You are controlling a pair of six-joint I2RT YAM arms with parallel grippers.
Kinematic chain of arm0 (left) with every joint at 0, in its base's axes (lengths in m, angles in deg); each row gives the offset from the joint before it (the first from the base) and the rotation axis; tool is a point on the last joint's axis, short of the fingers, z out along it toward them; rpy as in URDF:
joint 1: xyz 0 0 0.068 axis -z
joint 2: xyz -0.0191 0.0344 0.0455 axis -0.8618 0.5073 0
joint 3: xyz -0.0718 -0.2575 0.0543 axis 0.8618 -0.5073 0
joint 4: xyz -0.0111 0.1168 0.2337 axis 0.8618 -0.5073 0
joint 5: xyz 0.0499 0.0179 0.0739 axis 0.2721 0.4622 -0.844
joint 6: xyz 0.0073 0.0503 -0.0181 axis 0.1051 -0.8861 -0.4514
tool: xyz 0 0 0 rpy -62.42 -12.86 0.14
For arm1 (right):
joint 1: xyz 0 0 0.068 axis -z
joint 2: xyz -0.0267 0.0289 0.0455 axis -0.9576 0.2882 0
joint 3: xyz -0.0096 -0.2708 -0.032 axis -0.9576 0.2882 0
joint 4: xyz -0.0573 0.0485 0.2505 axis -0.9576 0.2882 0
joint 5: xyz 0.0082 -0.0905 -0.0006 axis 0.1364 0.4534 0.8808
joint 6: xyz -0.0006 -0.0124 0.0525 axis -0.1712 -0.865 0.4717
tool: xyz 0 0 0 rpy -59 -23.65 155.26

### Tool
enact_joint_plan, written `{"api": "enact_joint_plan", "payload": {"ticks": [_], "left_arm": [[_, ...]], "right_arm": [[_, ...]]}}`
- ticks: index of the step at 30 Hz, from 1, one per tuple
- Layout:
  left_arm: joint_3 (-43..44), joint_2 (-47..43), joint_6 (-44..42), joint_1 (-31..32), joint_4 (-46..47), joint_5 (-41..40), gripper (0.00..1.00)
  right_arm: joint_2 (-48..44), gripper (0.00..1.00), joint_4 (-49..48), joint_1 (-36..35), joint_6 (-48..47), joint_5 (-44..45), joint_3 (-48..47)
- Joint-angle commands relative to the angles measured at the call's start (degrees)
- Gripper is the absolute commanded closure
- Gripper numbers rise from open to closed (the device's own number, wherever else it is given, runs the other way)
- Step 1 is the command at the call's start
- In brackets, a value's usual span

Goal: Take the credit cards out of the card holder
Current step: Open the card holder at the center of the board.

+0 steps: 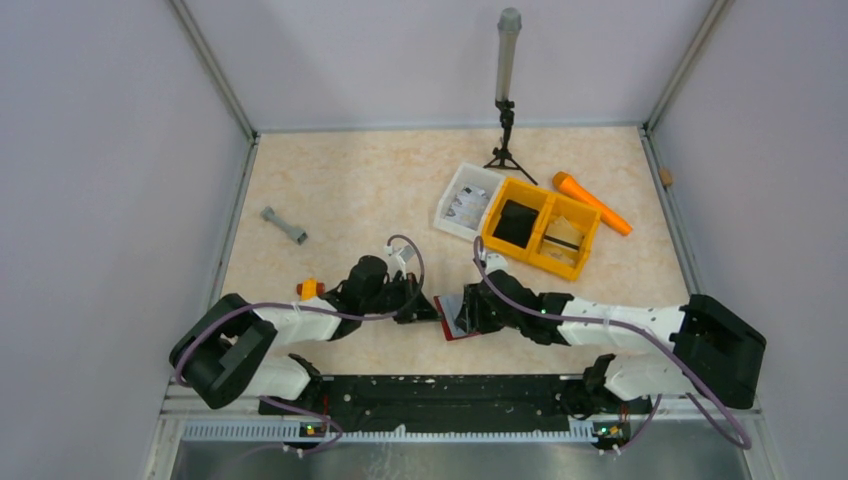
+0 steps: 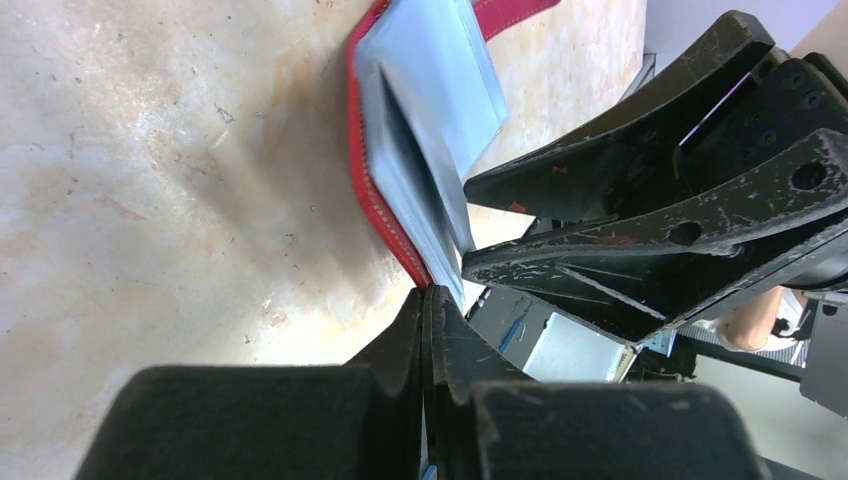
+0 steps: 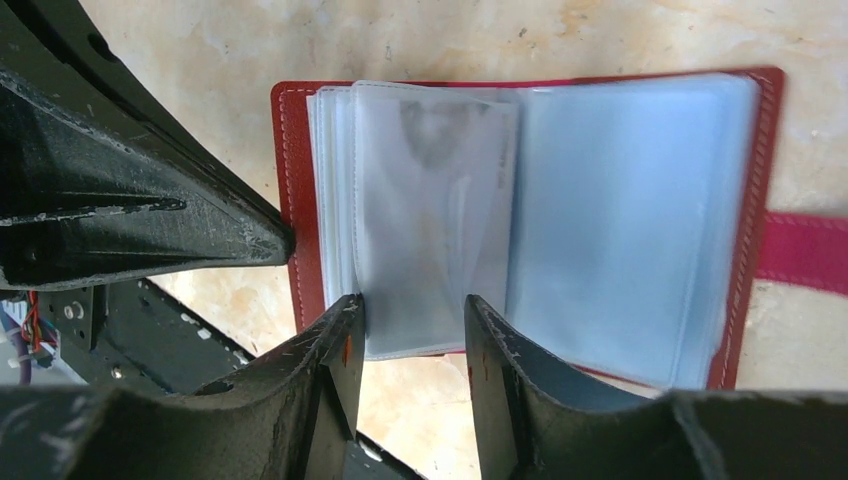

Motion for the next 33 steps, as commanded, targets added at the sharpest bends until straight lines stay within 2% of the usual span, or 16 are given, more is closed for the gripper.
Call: {"api": "enact_joint_plan", "payload": {"ticks": [1,7,13,27,33], "left_arm": [[1.81,-1.65,-1.67,-0.07,-0.48,0.40,1.00],[2.03,-1.36,-1.82,-0.07,-0.76,0.46,1.00],[2.11,-1.33,-1.84,-0.07,-0.74,0.61,1.00],[2.12,-1.53,-2.28,-0.05,-1.53,0.52,1.00],[2.34,-1.02,-2.28,-0.06,-1.48,0.76,1.00]], "right_arm": [[-2.55,0.57,3.32,0.46,-0.71,3.38,-1.47],[-5.03,0.51,5.33,0.46,-0.90,5.03,-1.53],[-5.37,0.51,6.70,0.52,-1.18,6.10,-1.71],[-7.84,0.86,7.95,2.65,-1.53,7.82,-0.32],[-6.72,0.94,6.82,3.37,-2.11,6.25,0.04]]}}
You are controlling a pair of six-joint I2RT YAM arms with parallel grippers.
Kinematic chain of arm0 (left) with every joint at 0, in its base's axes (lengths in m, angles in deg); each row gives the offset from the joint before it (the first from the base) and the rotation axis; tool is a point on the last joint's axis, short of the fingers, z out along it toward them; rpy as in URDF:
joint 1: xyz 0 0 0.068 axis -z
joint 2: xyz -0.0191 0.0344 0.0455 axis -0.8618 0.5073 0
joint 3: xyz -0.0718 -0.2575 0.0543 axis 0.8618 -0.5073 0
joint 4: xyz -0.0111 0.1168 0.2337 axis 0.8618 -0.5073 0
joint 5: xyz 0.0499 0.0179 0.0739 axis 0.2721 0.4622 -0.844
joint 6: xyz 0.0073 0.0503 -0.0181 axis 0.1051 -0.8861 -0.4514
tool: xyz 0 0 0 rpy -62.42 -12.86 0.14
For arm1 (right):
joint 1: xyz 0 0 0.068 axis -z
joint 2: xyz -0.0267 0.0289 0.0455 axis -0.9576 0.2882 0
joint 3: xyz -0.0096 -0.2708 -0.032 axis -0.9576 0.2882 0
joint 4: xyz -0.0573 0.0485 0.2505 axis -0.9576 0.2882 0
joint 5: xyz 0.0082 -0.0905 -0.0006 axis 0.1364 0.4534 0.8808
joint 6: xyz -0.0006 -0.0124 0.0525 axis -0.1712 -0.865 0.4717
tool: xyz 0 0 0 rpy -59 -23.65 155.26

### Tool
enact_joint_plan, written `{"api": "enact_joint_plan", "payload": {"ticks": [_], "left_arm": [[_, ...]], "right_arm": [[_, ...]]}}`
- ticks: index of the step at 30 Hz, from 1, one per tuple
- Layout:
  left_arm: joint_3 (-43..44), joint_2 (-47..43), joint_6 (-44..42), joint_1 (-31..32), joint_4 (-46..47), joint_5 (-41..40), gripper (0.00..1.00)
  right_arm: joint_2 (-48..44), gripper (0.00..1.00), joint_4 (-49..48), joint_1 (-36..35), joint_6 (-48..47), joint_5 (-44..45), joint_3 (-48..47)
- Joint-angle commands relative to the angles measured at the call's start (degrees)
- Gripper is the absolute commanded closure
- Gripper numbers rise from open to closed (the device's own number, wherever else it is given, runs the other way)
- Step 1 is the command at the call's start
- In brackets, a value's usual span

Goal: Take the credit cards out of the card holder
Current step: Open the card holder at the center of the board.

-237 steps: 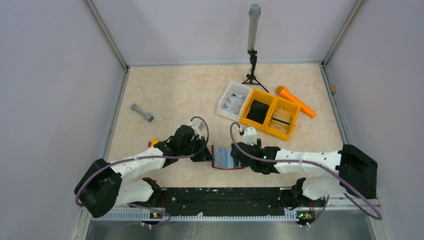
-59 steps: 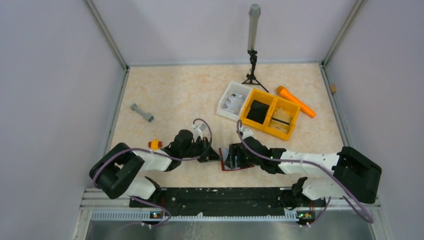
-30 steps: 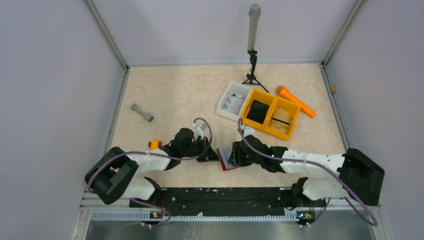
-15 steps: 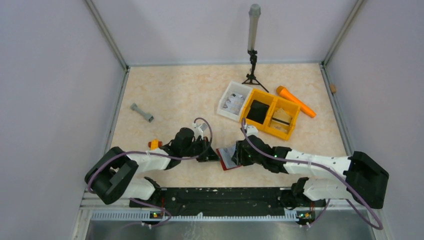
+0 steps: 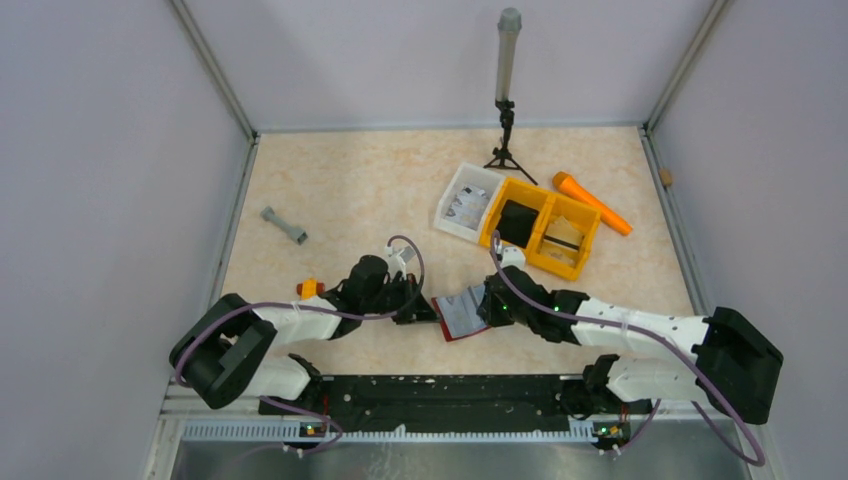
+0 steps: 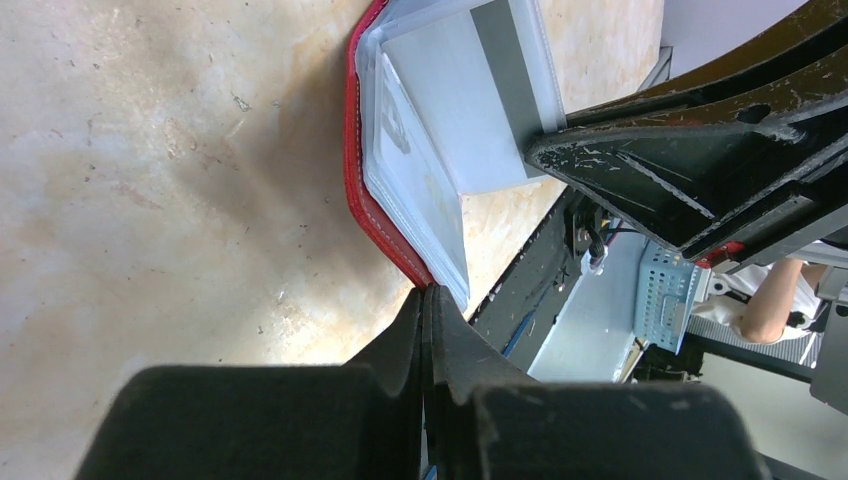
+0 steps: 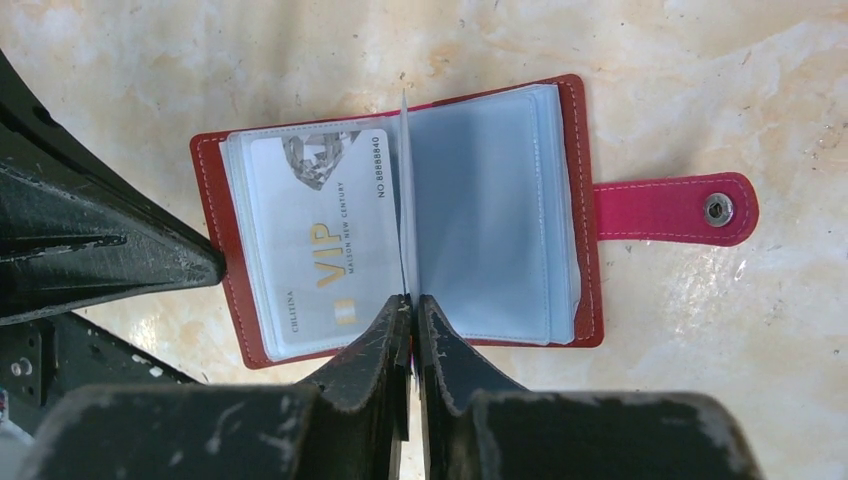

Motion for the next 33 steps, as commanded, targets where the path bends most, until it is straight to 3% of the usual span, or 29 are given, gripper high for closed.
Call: {"api": "enact_joint_plan", "payload": {"ticks": [1,4,12,20,33], "left_arm": [[1.85,-0.92,-0.97,-0.05,1.25,0.73,1.00],[1.86,-0.91,-0.97,0.00,1.17,0.74,1.00],[2.36,-0.78,-1.96,-0.02,-1.42,-0.52,1.00],[2.08,-1.13,-1.44,-0.05,-2.36,-1.99,1.00],[1.68,-2.54,-1.76,-0.13,-3.30,-2.86,0.97]], "right_arm": [[0.04,0.95,-1.20,0.64,-1.15,-0.71,-0.05],[0.44,1.00,-2.12,0.68,-1.34,-2.30,-0.40],[-2.01,1.00,-0.63,1.67,-0.67,-2.29,-0.23],[-8.93,1.00,-11.79,6.68,4.23,-16.37,5.77],[-9.10,1.00,-17.00,10.59,18.19,-25.73,7.01]]}}
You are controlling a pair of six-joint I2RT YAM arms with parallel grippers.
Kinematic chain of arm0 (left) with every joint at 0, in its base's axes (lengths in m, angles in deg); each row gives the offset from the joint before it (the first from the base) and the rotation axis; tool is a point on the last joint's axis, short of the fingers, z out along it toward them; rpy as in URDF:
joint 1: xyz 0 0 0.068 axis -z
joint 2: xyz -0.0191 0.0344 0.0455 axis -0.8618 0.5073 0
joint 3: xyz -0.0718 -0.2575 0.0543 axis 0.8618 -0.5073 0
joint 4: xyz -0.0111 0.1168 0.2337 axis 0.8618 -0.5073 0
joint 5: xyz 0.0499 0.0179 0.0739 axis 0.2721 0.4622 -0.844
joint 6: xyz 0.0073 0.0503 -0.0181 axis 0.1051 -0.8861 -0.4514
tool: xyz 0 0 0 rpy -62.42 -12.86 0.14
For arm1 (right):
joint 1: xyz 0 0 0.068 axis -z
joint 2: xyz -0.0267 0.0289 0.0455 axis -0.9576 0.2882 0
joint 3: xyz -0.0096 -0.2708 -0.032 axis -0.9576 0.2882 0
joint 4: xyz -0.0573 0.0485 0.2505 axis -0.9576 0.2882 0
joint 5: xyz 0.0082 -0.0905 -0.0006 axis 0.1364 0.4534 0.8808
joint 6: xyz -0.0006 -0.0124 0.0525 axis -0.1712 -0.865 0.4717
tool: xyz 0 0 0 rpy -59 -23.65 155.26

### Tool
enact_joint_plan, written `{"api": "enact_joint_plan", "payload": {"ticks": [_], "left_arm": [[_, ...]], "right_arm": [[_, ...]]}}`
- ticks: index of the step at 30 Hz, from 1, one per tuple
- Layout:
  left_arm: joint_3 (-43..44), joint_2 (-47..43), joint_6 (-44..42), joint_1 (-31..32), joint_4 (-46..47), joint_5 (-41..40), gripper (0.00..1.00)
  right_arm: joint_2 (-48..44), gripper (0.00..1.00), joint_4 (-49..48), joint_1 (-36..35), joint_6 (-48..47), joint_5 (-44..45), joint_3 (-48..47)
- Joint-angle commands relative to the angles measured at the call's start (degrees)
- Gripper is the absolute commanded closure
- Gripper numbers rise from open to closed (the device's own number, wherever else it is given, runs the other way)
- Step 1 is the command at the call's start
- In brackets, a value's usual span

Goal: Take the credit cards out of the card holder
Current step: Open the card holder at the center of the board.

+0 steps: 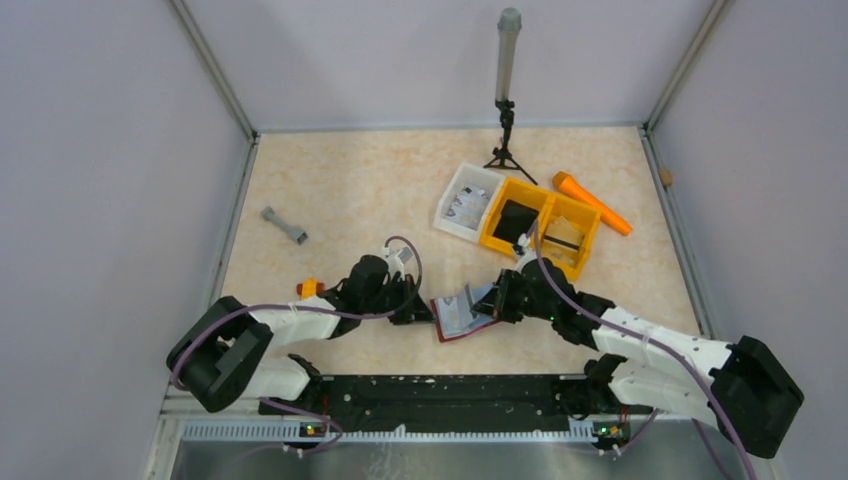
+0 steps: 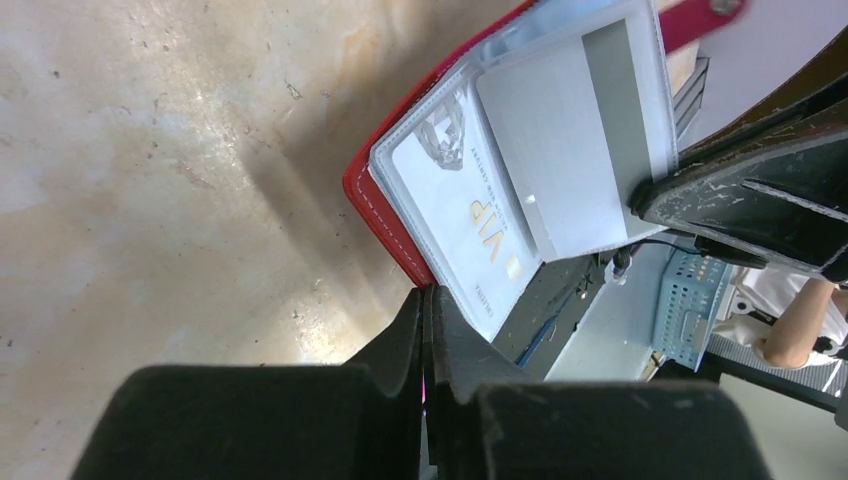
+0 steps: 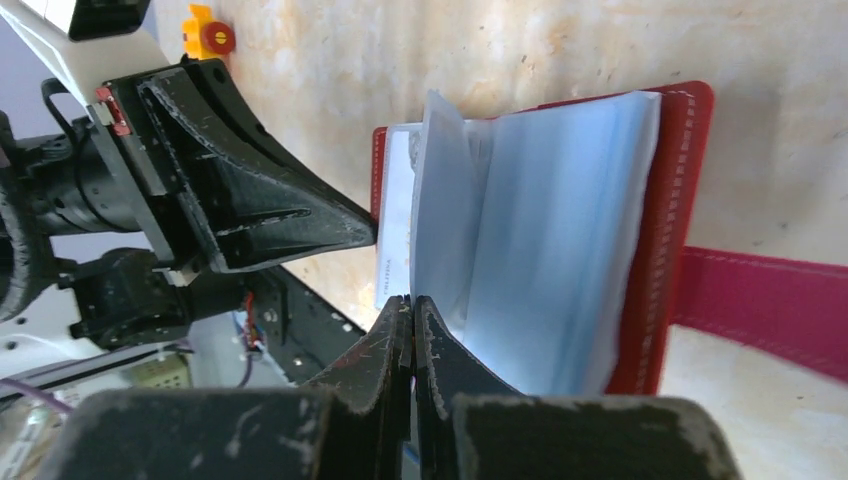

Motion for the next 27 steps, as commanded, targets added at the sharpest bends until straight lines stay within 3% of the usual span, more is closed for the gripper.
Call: {"api": "enact_joint_plan", "payload": {"ticks": [1,8,17,23,27], "left_arm": [[1.02,-1.29,-0.58,-0.11,1.54,-0.24,0.97],[1.14,-2.71,-1.22,-0.10,-1.16,-1.52,0.88],[4.51,-15.48,-5.15,-0.11,-19.33,-11.18,0.53],[6.19,-23.99,-4.94,-0.11,-24.55,-12.45,0.53],[5.75,-25.53,-2.28,0.01,-20.81,-7.85,0.58]], "right_arm": [[-0.07,1.00,-7.76,0.46,6.64,-5.38,0.16],[-1.20,1.00,-7.31,0.48,5.93,-3.91,0.02],[-5.44,1.00,-9.71,0.46,2.55,-2.04,2.74],[-7.69,1.00,-10.84,0.50,1.20,-1.10,3.41],[-8.26,1.00,-14.74,0.43,1.47,-2.29,4.41]]}}
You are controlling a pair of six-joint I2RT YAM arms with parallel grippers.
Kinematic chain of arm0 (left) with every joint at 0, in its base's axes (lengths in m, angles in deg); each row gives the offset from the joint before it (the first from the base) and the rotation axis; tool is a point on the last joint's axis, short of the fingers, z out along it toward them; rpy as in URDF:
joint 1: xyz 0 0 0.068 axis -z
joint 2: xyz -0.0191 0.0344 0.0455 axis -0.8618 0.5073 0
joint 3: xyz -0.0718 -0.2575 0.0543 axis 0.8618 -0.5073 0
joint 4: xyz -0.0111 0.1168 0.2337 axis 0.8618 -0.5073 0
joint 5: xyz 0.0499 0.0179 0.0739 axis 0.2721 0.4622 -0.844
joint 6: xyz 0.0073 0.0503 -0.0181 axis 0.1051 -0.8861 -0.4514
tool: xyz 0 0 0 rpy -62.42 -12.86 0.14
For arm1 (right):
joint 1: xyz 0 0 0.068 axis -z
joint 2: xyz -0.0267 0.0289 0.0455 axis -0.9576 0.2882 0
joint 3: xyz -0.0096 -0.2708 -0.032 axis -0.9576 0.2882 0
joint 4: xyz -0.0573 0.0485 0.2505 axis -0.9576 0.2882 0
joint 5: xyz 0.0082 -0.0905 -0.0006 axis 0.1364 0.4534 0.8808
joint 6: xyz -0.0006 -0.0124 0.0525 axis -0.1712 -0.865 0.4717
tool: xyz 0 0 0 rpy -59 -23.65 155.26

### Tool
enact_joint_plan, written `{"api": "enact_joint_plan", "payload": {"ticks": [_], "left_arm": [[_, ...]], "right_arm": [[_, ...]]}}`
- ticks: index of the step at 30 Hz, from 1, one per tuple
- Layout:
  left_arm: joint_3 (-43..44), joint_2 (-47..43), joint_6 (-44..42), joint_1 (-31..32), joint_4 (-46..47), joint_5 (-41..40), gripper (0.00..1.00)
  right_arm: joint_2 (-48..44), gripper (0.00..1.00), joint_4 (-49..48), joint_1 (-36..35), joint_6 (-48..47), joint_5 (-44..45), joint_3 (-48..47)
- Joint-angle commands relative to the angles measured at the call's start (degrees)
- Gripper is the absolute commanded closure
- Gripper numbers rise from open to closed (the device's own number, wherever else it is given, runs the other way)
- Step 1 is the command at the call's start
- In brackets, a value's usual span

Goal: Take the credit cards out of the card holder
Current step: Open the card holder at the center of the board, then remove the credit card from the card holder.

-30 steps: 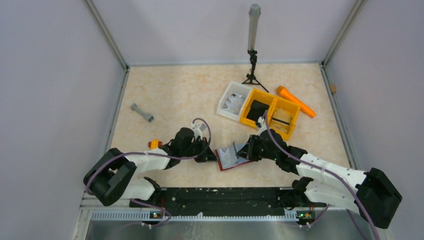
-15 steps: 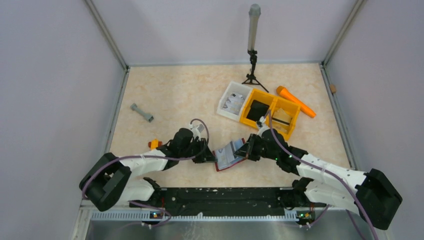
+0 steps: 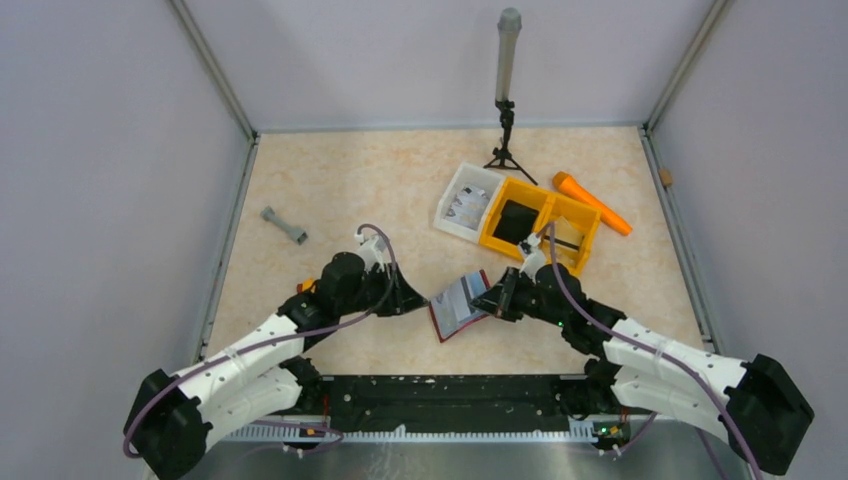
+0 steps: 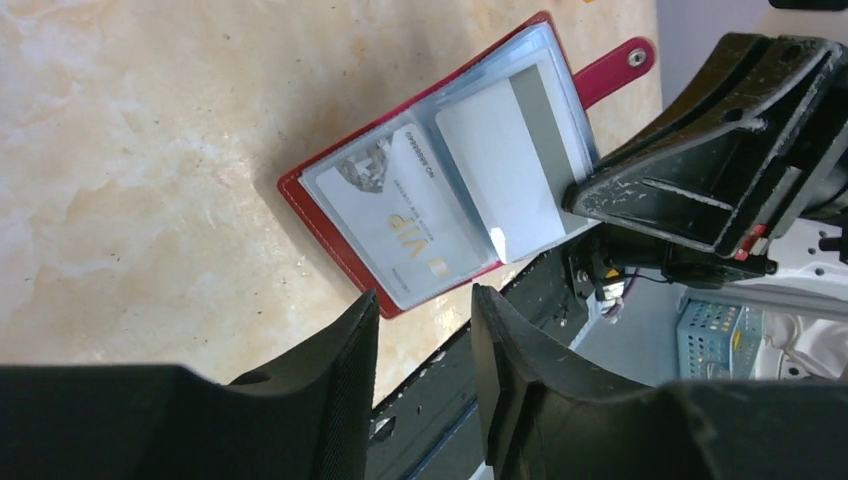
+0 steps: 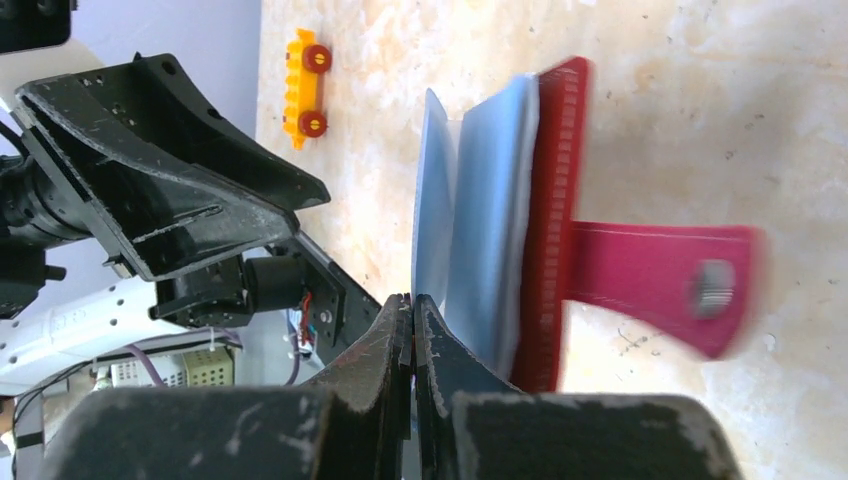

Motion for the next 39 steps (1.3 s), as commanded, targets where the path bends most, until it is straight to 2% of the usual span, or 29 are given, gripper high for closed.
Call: {"api": "enact_joint_plan", "payload": {"ticks": [1,4,12,19,30,33,36,39], "left_arm": [[0.21,-1.16,2.95,-0.02,5.59,5.03,0.61],[-3.41,0.18,8.80,0.00,18.39,9.63,0.62],[-7.67,3.44,16.30,0.02,35.15,11.74,0.66],[-9.42,4.86,19.33,-0.02,41.40,12.22,0.61],[-8.85,8.78,19.61,0.02,41.78,12.13,0.61],[-9.67,9.60,21.31,0.11,45.87,12.95,0.62],[-10.15,11.20,23.54,0.06,51.44,14.38,0.64],[-10.28,13.44,25.18,0.02,55.55,15.49,0.74]], "right_arm": [[-1.92,1.00,-9.32,0.11,-0.42,-0.99,0.92],[-2.85,1.00,-12.68,0.15,0.56,-1.65,2.07],[-5.63,1.00,-18.49,0.14,3.03,-2.46,4.00],[-5.07,1.00,-22.54,0.19,5.29,-4.14,5.33],[-3.56,1.00,-27.24,0.16,7.60,-5.27,6.61],[-2.76,1.00,-28.39,0.08,8.05,-6.05,6.74],[-1.54,1.00,-29.66,0.13,8.37,-6.86,6.87],[-0.80,1.00,-30.26,0.08,8.51,-6.90,7.38]]}}
